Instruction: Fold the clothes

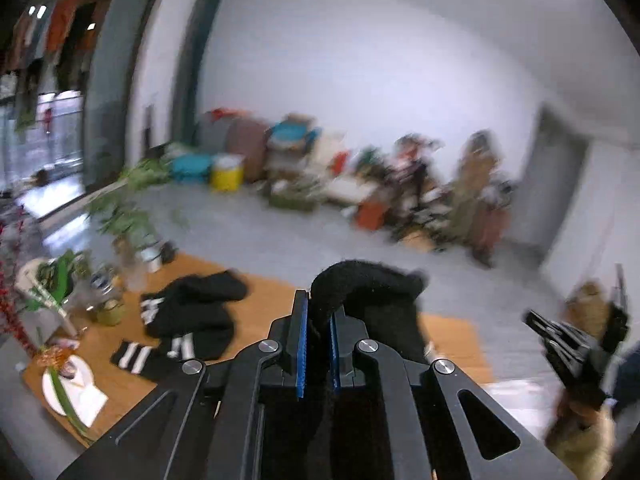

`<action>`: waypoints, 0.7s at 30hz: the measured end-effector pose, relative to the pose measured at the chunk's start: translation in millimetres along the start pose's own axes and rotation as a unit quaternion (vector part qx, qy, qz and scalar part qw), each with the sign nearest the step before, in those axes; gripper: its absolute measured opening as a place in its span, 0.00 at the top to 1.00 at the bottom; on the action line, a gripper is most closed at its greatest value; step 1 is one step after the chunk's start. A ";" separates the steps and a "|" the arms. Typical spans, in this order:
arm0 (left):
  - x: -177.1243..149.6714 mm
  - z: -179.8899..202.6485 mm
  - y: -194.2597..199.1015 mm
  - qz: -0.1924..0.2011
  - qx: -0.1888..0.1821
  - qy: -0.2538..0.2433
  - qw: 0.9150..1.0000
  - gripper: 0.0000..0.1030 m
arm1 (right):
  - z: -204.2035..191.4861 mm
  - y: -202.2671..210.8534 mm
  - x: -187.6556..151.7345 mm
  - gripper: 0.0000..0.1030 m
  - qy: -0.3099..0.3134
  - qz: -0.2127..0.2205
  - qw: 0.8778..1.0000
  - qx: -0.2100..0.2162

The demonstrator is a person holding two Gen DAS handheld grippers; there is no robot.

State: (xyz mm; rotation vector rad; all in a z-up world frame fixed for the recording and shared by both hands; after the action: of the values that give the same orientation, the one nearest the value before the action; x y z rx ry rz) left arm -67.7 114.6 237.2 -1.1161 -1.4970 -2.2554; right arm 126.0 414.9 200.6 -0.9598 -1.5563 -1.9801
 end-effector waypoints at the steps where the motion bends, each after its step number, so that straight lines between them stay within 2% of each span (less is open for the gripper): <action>1: 2.4 -3.0 -33.9 -0.007 0.029 -0.002 1.000 0.91 | 1.9 -32.8 -4.2 0.99 -0.004 -0.032 0.999 -0.005; 2: 2.9 -6.5 -64.7 -0.018 0.050 -0.002 0.999 0.91 | 0.4 -63.7 -13.7 0.95 -0.006 -0.068 0.998 0.005; 4: -2.6 -14.9 -116.7 -0.052 0.068 0.005 0.996 0.91 | -5.0 -123.3 -36.3 0.85 -0.009 -0.143 0.989 0.038; 5: -6.6 -19.8 -139.7 -0.070 0.078 0.008 0.994 0.91 | -13.0 -148.5 -54.0 0.58 -0.003 -0.180 0.982 0.059; 6: -12.6 -26.0 -157.9 -0.088 0.089 0.010 0.992 0.91 | -23.2 -171.7 -74.4 0.50 0.005 -0.217 0.973 0.080; 8: -27.4 -47.2 -186.9 -0.116 0.099 0.020 0.988 0.91 | -43.7 -214.4 -117.4 0.49 0.029 -0.285 0.952 0.112; 12: -59.2 -97.3 -238.1 -0.165 0.107 0.046 0.979 0.91 | -85.5 -272.7 -197.9 0.49 0.086 -0.379 0.913 0.129; 14: -69.1 -117.6 -249.5 -0.175 0.101 0.056 0.978 0.91 | -102.9 -278.6 -205.1 0.40 0.113 -0.358 0.917 0.132; 16: -72.6 -132.5 -249.7 -0.171 0.092 0.060 0.979 0.91 | -118.5 -282.0 -206.0 0.40 0.137 -0.335 0.922 0.140; 19: -72.5 -143.5 -243.0 -0.168 0.088 0.068 0.979 0.91 | -133.9 -291.0 -201.0 0.42 0.139 -0.329 0.915 0.185; 21: -74.1 -146.5 -239.6 -0.167 0.092 0.067 0.979 0.91 | -139.2 -296.2 -196.0 0.48 0.122 -0.326 0.910 0.227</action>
State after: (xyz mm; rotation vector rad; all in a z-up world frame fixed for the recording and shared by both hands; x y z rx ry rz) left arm -217.2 82.6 -9.8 -0.6874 -1.9072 -2.2808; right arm 11.1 346.1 -156.6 0.0150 -2.2296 -1.8705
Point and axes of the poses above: each gripper's, at about its wrist camera, not at the fingertips, and y roughly against the way its jaws point, z to its right, x to its top, the point moved 5 cm from there along -y, roughly the way its jaws point, and after that the axes turned 15 degrees about -z, right-handed, at the moved point
